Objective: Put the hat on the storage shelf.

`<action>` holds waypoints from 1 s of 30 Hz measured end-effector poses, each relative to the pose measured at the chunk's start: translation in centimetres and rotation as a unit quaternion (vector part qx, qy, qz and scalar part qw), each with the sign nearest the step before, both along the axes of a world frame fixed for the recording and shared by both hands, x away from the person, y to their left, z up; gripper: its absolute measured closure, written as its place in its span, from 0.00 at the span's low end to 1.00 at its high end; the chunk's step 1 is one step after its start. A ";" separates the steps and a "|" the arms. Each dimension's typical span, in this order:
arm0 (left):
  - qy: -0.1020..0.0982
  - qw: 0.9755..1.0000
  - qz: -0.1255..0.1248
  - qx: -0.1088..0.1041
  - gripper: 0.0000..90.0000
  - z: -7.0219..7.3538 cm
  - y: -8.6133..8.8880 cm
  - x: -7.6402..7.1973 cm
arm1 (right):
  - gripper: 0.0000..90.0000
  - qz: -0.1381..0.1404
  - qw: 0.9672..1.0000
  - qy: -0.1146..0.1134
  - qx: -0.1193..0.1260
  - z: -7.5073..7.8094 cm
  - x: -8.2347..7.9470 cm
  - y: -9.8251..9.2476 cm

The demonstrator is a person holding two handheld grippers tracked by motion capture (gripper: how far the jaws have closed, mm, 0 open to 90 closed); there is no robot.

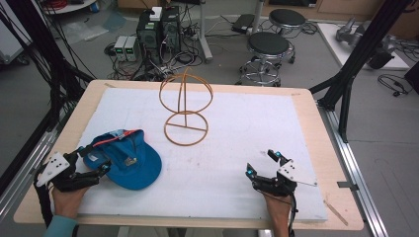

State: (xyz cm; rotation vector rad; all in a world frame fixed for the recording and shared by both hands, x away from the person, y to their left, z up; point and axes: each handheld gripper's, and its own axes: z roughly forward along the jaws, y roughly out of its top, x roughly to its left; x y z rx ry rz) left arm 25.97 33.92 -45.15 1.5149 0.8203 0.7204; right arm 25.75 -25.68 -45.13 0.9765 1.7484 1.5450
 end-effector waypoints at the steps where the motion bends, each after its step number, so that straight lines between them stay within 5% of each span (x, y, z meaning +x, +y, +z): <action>1: -0.002 1.000 0.000 0.001 0.16 0.0 0.0 0.0 | 0.10 0.001 1.000 0.001 0.002 0.0 0.0 0.0; 19: -0.006 1.000 0.002 0.007 0.16 0.0 -0.1 -0.1 | 0.10 0.004 1.000 -0.001 -0.003 0.0 0.0 0.1; 30: 0.021 1.000 -0.014 -0.014 0.15 0.1 0.3 0.5 | 0.10 0.005 1.000 -0.005 -0.010 0.0 -0.1 0.2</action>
